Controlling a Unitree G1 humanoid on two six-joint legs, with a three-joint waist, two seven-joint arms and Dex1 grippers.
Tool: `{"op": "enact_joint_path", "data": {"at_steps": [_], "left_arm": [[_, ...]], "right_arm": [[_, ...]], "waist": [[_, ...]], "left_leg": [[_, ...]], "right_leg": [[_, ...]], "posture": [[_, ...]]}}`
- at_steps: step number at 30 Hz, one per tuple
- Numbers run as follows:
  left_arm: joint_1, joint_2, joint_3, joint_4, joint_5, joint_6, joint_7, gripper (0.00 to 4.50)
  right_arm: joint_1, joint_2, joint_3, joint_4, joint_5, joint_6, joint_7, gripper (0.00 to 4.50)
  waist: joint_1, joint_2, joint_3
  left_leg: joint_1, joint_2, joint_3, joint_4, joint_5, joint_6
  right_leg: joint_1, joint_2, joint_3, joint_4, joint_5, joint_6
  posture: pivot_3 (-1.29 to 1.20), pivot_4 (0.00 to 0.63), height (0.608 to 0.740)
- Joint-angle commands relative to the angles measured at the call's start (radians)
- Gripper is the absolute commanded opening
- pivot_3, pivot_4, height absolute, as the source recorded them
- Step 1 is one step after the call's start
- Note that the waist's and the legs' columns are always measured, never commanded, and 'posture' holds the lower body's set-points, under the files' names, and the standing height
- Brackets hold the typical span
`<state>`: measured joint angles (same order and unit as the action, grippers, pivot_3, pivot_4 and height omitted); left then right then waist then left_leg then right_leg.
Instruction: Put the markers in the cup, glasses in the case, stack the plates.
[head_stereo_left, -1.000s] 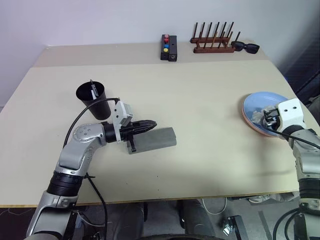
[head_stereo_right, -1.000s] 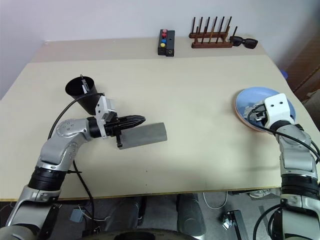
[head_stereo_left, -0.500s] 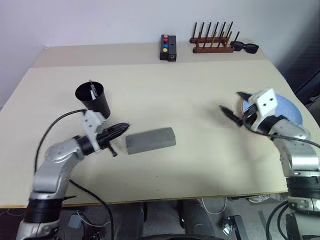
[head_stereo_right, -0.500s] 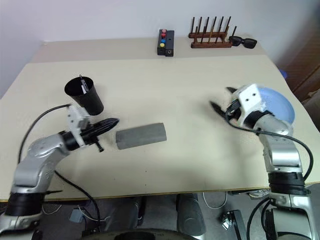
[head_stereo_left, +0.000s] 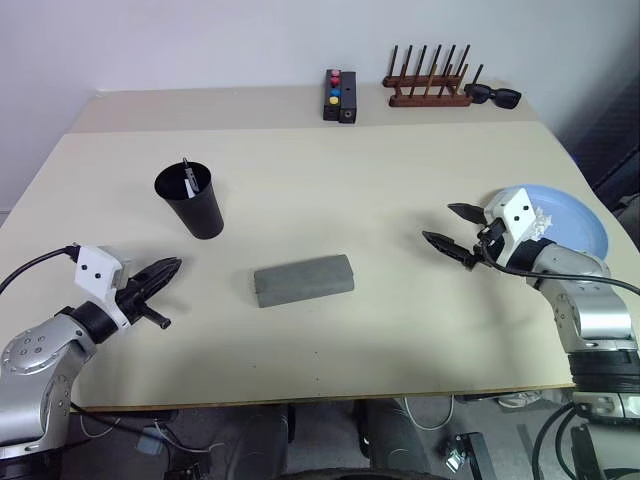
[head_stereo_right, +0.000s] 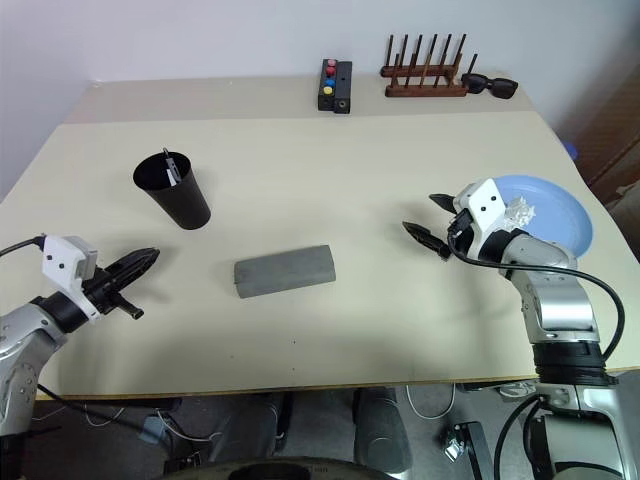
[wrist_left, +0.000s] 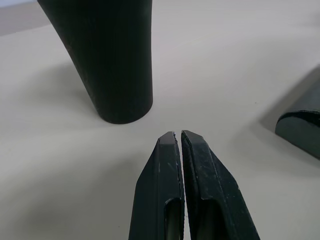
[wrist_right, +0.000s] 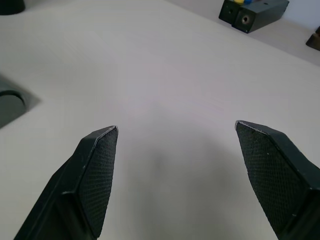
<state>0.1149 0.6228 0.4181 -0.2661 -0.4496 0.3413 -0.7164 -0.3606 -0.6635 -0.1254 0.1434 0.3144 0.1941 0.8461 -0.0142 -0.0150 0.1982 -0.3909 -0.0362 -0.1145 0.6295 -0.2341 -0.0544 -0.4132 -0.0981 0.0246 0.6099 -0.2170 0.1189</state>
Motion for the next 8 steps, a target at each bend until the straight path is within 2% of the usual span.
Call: {"op": "enact_joint_path", "data": {"at_steps": [1, 8], "left_arm": [[0.003, -0.006, 0.012, -0.046, -0.011, 0.000, 0.026, 0.12], [0.031, -0.017, 0.028, -0.088, -0.021, 0.012, 0.065, 0.12]], "right_arm": [[-0.027, 0.022, 0.003, 0.009, -0.012, -0.041, -0.005, 3.82], [-0.089, 0.059, 0.031, 0.087, -0.029, -0.077, 0.011, 3.82]], "waist": [[0.000, 0.000, 0.000], [-0.004, 0.000, 0.000]], "left_leg": [[0.000, 0.000, 0.000, 0.000, 0.000, 0.000], [0.000, 0.000, 0.000, 0.000, 0.000, 0.000]], "right_leg": [[0.000, 0.000, 0.000, 0.000, 0.000, 0.000], [0.000, 0.000, 0.000, 0.000, 0.000, 0.000]], "posture": [[0.00, 0.150, 0.739], [0.00, 0.150, 0.739]]}}
